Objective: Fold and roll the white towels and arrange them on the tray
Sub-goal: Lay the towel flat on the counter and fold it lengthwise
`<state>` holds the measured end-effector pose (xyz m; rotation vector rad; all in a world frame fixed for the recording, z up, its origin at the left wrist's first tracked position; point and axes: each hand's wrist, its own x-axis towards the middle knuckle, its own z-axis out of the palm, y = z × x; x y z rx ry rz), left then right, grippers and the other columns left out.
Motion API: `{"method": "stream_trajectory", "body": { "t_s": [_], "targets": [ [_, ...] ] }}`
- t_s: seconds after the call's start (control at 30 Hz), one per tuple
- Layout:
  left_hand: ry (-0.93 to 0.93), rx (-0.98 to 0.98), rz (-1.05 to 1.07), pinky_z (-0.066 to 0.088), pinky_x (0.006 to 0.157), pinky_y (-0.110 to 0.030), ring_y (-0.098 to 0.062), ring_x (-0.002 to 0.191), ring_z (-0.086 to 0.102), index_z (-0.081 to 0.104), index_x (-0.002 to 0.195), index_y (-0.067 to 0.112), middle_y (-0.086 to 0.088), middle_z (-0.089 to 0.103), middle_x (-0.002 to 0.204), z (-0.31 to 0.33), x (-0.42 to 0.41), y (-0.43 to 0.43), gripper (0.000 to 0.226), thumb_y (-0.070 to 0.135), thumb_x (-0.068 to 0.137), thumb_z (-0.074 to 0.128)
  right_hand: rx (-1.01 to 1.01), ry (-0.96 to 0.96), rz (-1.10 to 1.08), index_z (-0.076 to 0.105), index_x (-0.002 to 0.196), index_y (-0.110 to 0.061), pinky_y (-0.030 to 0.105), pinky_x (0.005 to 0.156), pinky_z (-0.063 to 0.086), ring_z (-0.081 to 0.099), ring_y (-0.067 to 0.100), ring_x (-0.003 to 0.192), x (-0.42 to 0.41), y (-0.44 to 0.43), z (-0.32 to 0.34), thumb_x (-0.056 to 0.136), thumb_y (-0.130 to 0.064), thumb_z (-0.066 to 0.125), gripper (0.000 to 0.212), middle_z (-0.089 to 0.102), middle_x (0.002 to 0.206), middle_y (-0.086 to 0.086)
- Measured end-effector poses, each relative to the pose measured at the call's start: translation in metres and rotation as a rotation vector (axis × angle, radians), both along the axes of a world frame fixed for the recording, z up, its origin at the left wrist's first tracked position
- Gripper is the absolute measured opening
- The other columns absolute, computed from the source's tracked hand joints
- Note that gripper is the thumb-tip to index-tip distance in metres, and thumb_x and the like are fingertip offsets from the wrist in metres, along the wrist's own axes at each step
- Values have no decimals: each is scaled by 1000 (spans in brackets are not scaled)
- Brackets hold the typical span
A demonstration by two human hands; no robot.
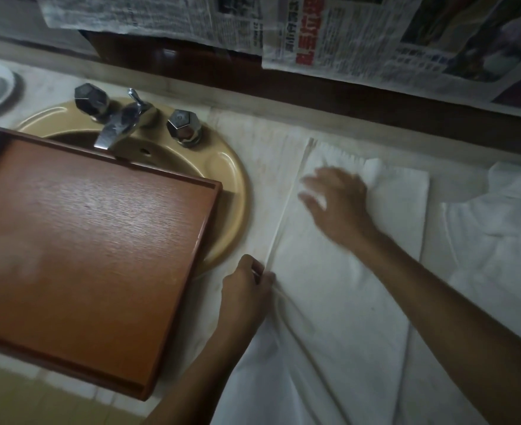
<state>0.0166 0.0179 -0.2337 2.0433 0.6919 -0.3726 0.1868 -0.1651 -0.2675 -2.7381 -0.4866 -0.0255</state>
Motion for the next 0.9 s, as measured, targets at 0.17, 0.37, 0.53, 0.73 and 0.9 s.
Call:
{"method": "stream_trajectory", "body": {
  "t_s": [0.17, 0.37, 0.53, 0.73, 0.9],
  "targets": [
    [224, -542, 179, 59, 69, -34, -22, 83, 73, 63, 112, 14, -11, 75, 98, 19, -17, -10, 25, 27, 94, 73, -266, 48, 69, 15, 162, -41, 62, 124, 8, 4, 19, 159, -15, -16, -21, 105, -61, 16, 60, 10, 172, -7],
    [266, -836, 17, 55, 91, -39, -29, 98, 73, 76, 106, 3, -12, 78, 106, 36, -49, -18, 33, 30, 89, 69, -282, 60, 73, 14, 162, -41, 63, 123, 8, 3, 20, 159, 39, -11, -19, 105, -61, 11, 61, 10, 172, -7],
    [12, -137, 60, 59, 66, -42, -19, 73, 72, 67, 88, 19, -1, 74, 79, 15, -67, -6, 33, 51, 93, 64, -266, 51, 79, 13, 162, -41, 62, 123, 7, 2, 20, 159, 43, -13, -16, 104, -62, 12, 61, 8, 172, -7],
    [15, 92, 169, 45, 54, -31, -11, 62, 64, 56, 81, 24, 0, 68, 65, 9, -65, -2, 28, 45, 88, 72, -252, 48, 87, 15, 162, -41, 61, 123, 7, 5, 21, 159, 42, -14, -19, 105, -62, 15, 61, 10, 172, -7],
    [77, 182, 66, 37, 56, -28, -10, 71, 59, 55, 84, 25, 6, 67, 77, 6, -60, -1, 29, 48, 85, 72, -258, 4, 31, 26, 161, -37, 65, 123, 8, 6, 29, 159, 22, 1, -4, 107, -45, 37, 55, 15, 171, 4]
  ]
}}
